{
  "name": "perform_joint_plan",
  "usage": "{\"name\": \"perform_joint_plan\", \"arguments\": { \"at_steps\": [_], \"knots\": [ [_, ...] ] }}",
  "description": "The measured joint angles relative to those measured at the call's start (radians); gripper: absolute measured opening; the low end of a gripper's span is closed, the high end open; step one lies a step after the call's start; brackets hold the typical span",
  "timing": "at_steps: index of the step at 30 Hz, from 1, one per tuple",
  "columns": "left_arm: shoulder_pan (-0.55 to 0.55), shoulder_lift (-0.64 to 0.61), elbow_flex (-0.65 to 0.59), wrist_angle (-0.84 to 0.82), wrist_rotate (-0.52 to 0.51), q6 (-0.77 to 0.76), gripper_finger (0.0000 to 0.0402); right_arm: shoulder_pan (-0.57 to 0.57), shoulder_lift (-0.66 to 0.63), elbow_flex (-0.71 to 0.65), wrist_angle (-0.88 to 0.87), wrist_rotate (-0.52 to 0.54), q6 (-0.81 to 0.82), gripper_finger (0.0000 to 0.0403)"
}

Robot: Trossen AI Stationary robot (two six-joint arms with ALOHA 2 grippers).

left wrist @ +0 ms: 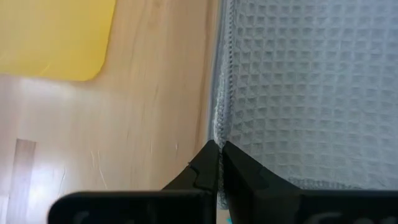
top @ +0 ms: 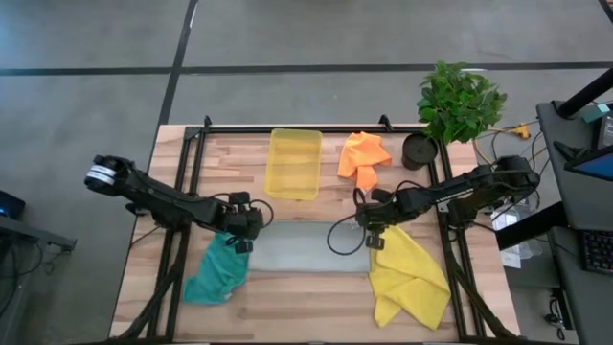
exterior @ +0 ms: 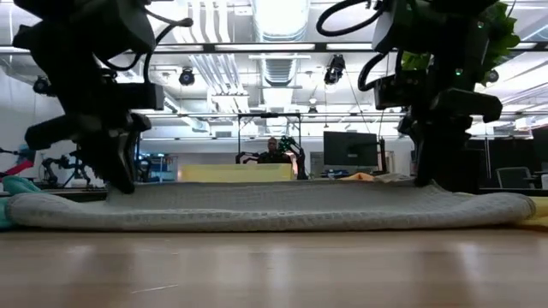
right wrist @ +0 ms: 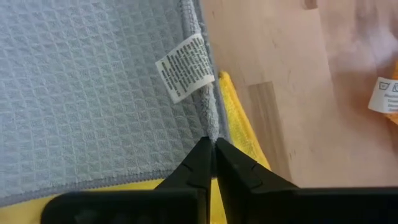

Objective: Fold microfiber towels
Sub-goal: Fold the gray microfiber cloth

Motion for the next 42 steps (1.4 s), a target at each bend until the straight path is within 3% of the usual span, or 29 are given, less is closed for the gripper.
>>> {"name": "perform_joint_plan", "arguments": {
  "at_steps": [4, 10, 14, 16, 18, 21, 23, 25, 27, 34, 42],
  "knots": [
    [0.008, 0.008, 0.000, 0.001, -0.026, 0.001, 0.0019, -0.019, 0.000, 0.000, 0.003, 0.008, 0.035, 0.0048],
    [0.025, -0.042, 0.000, -0.002, -0.077, 0.005, 0.0087, -0.052, -0.033, 0.001, 0.018, 0.028, 0.085, 0.0117],
    [0.042, -0.091, 0.003, -0.014, -0.070, -0.001, 0.0117, -0.059, -0.076, 0.002, 0.020, 0.027, 0.152, 0.0151],
    [0.046, -0.114, 0.010, 0.009, -0.020, -0.001, 0.0120, -0.050, -0.099, 0.000, 0.054, 0.010, 0.216, 0.0158],
    [0.045, -0.123, 0.012, 0.052, 0.064, 0.006, 0.0110, -0.026, -0.108, -0.004, 0.128, -0.006, 0.273, 0.0154],
    [0.042, -0.107, 0.011, 0.087, 0.163, 0.029, 0.0062, 0.024, -0.089, -0.006, 0.234, -0.005, 0.346, 0.0125],
    [0.040, -0.088, 0.011, 0.076, 0.190, 0.020, 0.0019, 0.053, -0.052, -0.006, 0.285, -0.004, 0.405, 0.0088],
    [0.039, -0.071, 0.011, 0.081, 0.195, -0.001, 0.0009, 0.084, -0.002, -0.004, 0.303, -0.001, 0.476, 0.0041],
    [0.036, -0.057, 0.011, 0.079, 0.195, -0.004, 0.0003, 0.116, 0.051, 0.007, 0.303, -0.001, 0.529, 0.0019],
    [0.028, 0.015, 0.011, 0.101, 0.223, -0.057, 0.0000, 0.182, 0.242, 0.067, 0.298, 0.006, 0.697, 0.0009],
    [-0.066, 0.134, 0.025, 0.140, 0.239, -0.211, 0.0000, 0.183, 0.316, 0.156, 0.229, 0.034, 0.669, 0.0009]
  ]
}}
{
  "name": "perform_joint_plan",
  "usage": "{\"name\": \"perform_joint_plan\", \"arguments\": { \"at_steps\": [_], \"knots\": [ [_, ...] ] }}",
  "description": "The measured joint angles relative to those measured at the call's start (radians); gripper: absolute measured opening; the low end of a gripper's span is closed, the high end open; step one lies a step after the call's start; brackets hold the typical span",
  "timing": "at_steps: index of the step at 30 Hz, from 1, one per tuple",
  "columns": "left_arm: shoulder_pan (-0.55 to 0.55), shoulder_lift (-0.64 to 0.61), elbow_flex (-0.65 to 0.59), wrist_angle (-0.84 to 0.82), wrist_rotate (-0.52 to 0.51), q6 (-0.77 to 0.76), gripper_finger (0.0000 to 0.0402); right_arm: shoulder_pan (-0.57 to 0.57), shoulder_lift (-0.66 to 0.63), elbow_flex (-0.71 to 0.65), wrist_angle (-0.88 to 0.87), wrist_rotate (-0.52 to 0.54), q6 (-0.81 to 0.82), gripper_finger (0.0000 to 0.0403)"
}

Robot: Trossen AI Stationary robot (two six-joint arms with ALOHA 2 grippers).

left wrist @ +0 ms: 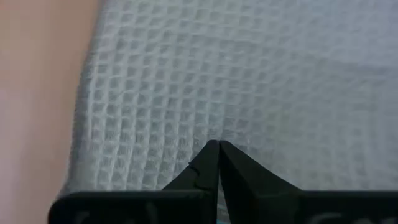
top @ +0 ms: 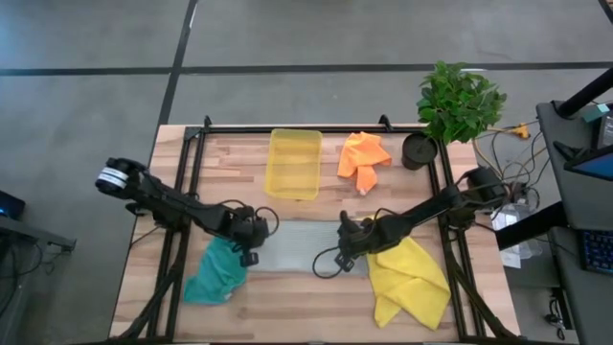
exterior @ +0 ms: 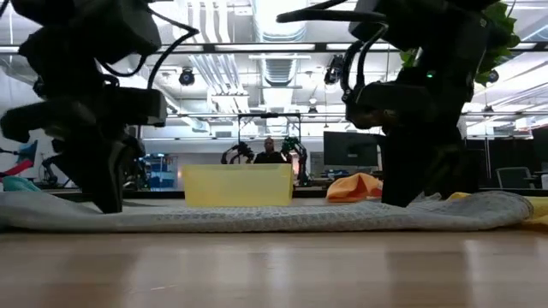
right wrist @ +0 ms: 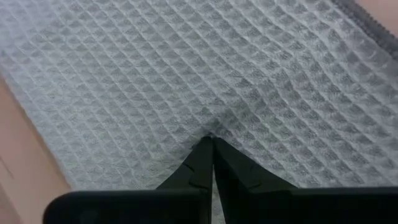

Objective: Fold microfiber towels
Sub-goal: Fold the gray microfiber cloth

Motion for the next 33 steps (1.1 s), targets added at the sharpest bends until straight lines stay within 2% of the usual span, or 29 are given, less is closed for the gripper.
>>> {"name": "perform_joint_plan", "arguments": {
  "at_steps": [14, 20, 22, 24, 27, 33],
  "knots": [
    [-0.251, 0.159, 0.100, 0.103, -0.012, -0.341, 0.0000, -0.176, 0.001, 0.009, -0.035, 0.018, -0.234, 0.0008],
    [-0.307, 0.257, 0.178, 0.244, -0.011, -0.370, 0.0000, -0.266, 0.003, 0.007, -0.002, 0.012, -0.316, 0.0008],
    [-0.314, 0.277, 0.217, 0.239, -0.021, -0.369, 0.0000, -0.279, 0.002, 0.009, 0.001, 0.012, -0.319, 0.0008],
    [-0.317, 0.271, 0.244, 0.205, -0.047, -0.363, 0.0000, -0.280, -0.014, 0.009, -0.014, 0.036, -0.320, 0.0008],
    [-0.318, 0.223, 0.259, 0.175, -0.099, -0.318, 0.0000, -0.247, -0.075, 0.007, -0.031, 0.143, -0.293, 0.0008],
    [-0.284, 0.101, 0.237, 0.183, -0.130, -0.193, 0.0000, -0.083, -0.186, 0.000, 0.064, 0.248, -0.237, 0.0008]
  ]
}}
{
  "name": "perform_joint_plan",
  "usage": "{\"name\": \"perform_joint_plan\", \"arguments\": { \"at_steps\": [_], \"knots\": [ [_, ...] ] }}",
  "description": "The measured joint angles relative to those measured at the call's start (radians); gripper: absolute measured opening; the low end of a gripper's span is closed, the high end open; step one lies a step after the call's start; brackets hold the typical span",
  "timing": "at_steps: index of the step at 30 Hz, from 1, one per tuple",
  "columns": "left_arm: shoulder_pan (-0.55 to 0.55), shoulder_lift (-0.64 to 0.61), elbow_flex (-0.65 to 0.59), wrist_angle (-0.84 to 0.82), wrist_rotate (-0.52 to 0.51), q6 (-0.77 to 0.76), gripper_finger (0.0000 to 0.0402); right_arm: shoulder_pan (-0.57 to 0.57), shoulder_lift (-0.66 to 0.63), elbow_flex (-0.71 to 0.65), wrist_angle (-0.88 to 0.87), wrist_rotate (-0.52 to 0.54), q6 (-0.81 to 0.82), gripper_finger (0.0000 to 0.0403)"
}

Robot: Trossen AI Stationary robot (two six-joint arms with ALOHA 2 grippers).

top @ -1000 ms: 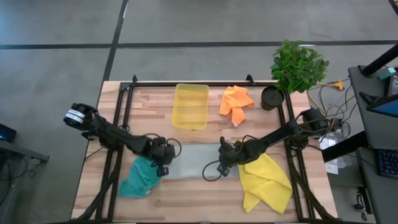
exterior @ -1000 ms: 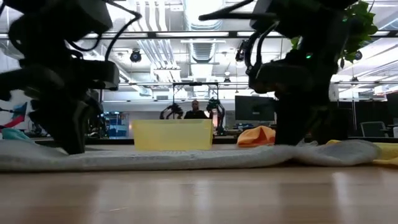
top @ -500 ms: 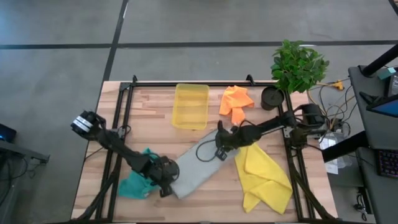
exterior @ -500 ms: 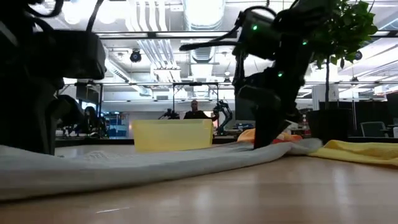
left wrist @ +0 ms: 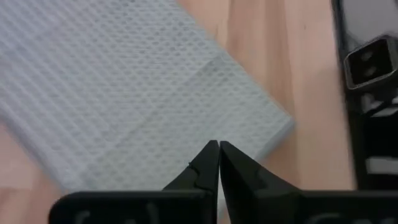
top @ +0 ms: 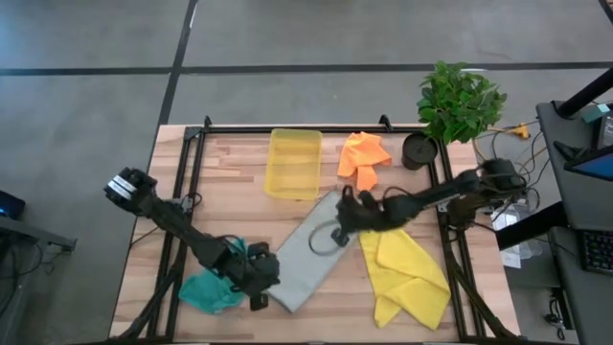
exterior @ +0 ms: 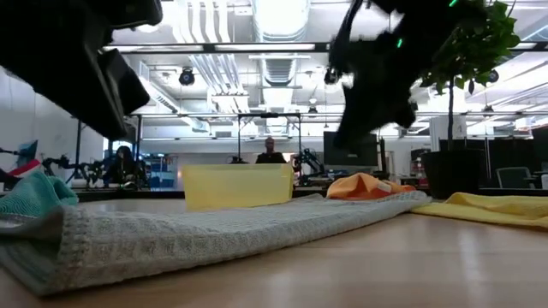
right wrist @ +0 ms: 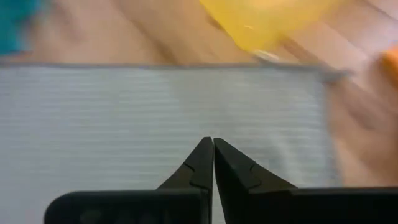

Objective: Fold microfiber towels
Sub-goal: Fold the gray microfiber cloth

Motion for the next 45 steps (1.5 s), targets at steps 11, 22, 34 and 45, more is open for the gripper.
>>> {"name": "perform_joint_plan", "arguments": {
  "at_steps": [11, 22, 34, 45],
  "knots": [
    [0.405, -0.004, -0.049, 0.123, 0.231, 0.425, 0.0000, 0.342, 0.230, 0.058, 0.632, 0.423, 0.069, 0.0008],
    [0.715, 0.138, 0.061, 0.273, 0.581, 0.623, 0.0000, 0.362, 0.678, 0.542, 0.577, 0.522, 0.151, 0.0008],
    [0.720, 0.474, 0.401, 0.071, 0.556, 0.679, 0.0000, 0.342, 0.817, 0.855, -0.054, 0.360, 0.455, 0.0008],
    [0.715, 0.492, 0.456, -0.149, 0.387, 0.733, 0.0000, 0.307, 0.807, 0.838, -0.094, 0.079, 0.422, 0.0008]
  ]
}}
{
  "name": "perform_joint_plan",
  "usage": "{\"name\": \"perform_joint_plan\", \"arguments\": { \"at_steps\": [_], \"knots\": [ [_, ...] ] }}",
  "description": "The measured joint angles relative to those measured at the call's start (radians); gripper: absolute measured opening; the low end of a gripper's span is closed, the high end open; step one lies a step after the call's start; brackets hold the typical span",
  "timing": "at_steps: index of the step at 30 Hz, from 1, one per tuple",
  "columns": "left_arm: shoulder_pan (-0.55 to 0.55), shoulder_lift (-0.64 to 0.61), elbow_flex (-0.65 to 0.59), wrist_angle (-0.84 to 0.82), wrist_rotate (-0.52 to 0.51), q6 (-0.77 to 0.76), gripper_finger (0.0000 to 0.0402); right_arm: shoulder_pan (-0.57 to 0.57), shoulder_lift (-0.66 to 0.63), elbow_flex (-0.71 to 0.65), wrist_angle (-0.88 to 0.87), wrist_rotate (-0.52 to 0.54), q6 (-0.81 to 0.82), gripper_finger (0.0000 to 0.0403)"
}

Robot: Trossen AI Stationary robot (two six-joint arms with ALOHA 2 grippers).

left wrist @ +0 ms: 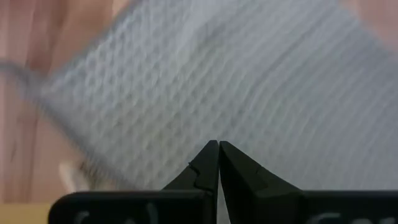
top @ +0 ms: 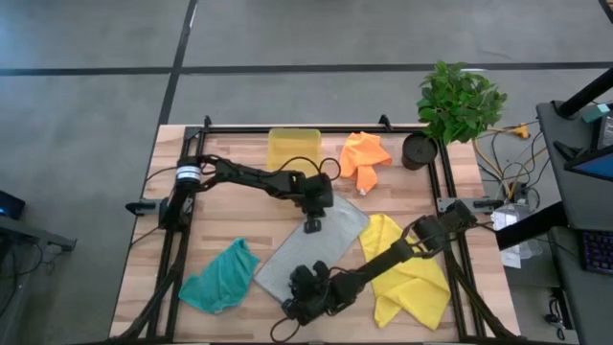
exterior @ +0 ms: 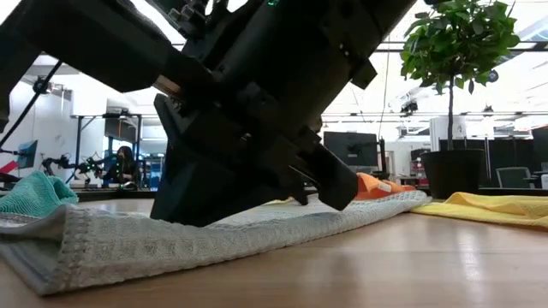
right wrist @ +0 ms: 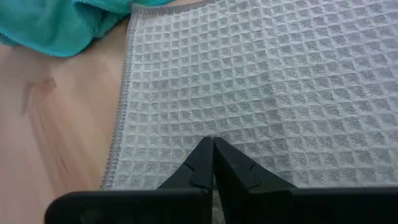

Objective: Fold microfiber towels
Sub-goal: Fold the gray microfiber cloth

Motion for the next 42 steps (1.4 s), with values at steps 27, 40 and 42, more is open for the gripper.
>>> {"name": "perform_joint_plan", "arguments": {
  "at_steps": [27, 40, 42],
  "knots": [
    [-0.184, -0.060, -0.014, -0.210, -0.276, -0.116, 0.0000, 0.087, -0.004, 0.136, -0.453, -0.296, -0.206, 0.0008],
    [-0.280, -0.078, -0.017, -0.211, -0.372, -0.255, 0.0000, 0.132, -0.055, 0.128, -0.494, -0.333, -0.246, 0.0008],
    [-0.283, -0.109, -0.019, -0.214, -0.392, -0.255, 0.0000, 0.134, -0.086, 0.124, -0.513, -0.285, -0.264, 0.0008]
  ]
}}
